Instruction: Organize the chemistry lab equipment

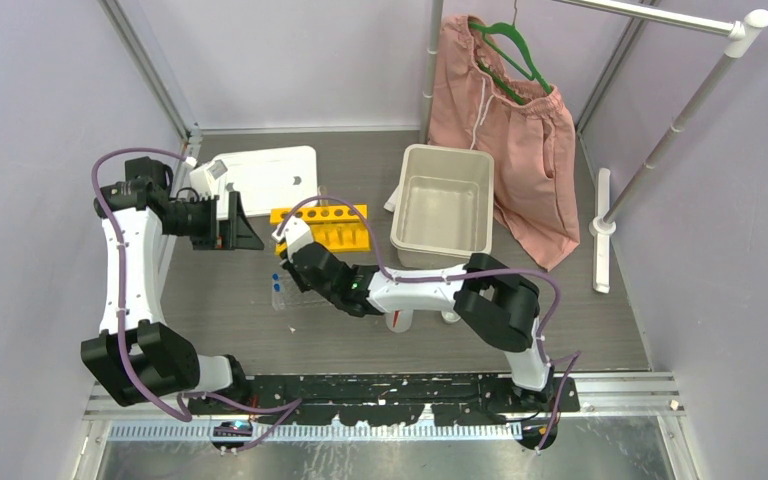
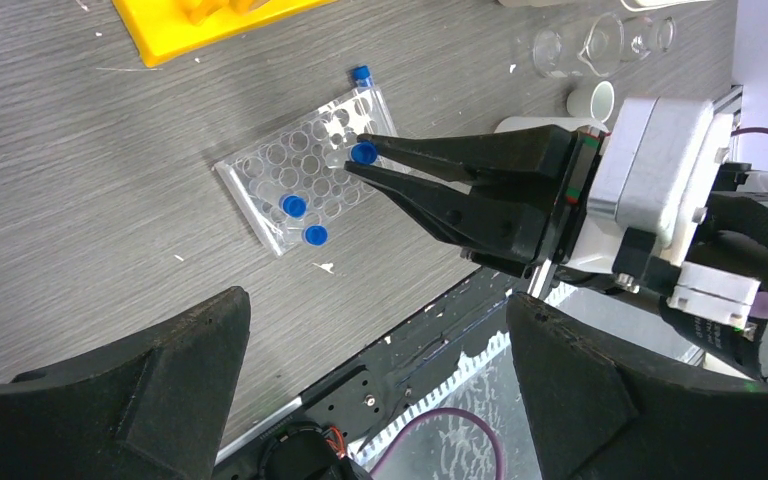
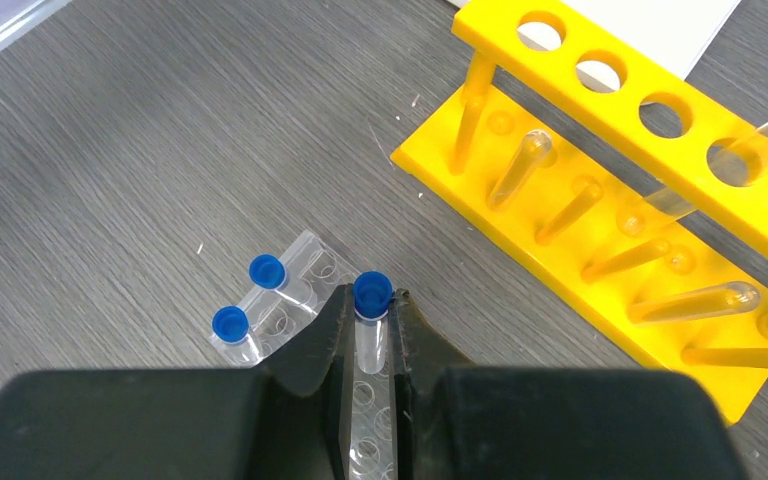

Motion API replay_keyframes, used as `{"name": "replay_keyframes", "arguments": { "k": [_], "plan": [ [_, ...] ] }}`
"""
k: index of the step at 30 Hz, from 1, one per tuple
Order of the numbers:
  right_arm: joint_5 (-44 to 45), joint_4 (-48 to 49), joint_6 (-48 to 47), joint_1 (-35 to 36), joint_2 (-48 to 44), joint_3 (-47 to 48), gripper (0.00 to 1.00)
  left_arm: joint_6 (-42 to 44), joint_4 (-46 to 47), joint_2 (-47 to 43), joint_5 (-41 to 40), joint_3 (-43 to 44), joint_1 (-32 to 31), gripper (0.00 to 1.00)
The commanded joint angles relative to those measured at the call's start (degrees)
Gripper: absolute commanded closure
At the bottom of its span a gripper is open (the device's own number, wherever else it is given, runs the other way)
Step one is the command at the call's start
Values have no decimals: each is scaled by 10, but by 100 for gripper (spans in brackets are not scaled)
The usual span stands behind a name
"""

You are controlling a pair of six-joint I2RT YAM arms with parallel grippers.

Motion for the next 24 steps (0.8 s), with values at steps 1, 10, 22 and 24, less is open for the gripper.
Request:
{"name": "replay_keyframes", "arguments": {
  "k": [1,10,22,24],
  "plan": [
    [23,54,-18,4,-2,15,99,4,10,-9,5,9,4,1],
    [41,69,-22,5,0,-1,99,9,8,-11,4,9,4,1],
    [50,95,-8,4,-9,-40,99,9,7,-9,5,9,4,1],
    [49,99,-7,4,-7,-41,99,9,7,-9,5,10,4,1]
  ]
}}
